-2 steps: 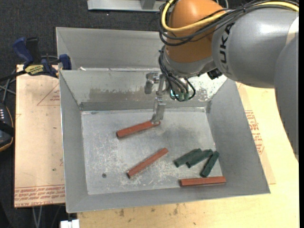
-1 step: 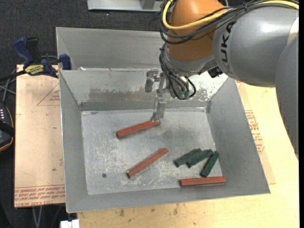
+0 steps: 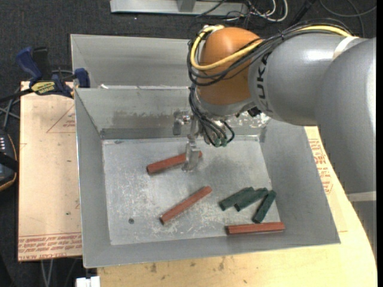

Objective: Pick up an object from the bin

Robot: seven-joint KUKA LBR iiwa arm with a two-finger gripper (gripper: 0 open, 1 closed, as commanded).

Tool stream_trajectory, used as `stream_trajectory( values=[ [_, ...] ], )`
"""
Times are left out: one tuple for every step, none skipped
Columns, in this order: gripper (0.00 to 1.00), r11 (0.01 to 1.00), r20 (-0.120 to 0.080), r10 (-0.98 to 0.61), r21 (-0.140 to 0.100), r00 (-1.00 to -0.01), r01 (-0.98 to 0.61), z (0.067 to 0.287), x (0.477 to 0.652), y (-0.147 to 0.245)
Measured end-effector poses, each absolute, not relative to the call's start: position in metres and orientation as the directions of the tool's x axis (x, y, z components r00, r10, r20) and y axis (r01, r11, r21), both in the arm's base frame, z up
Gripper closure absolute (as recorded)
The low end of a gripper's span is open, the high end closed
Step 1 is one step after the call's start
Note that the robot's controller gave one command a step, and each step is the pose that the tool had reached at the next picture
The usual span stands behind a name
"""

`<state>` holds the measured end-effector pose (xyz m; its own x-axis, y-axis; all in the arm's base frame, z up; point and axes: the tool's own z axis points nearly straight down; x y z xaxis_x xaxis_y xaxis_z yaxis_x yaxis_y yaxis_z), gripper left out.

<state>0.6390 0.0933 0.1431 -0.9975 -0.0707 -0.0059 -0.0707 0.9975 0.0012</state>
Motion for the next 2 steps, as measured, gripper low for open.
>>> stream_trajectory(
  values=[
    [0.00,0.997,0.003,-0.083,0.001,-0.997,-0.083,0.1065,0.6375,0.0955],
    [0.00,0.998,0.000,-0.059,0.001,-0.998,-0.059,0.1131,0.6283,0.0885]
  ],
)
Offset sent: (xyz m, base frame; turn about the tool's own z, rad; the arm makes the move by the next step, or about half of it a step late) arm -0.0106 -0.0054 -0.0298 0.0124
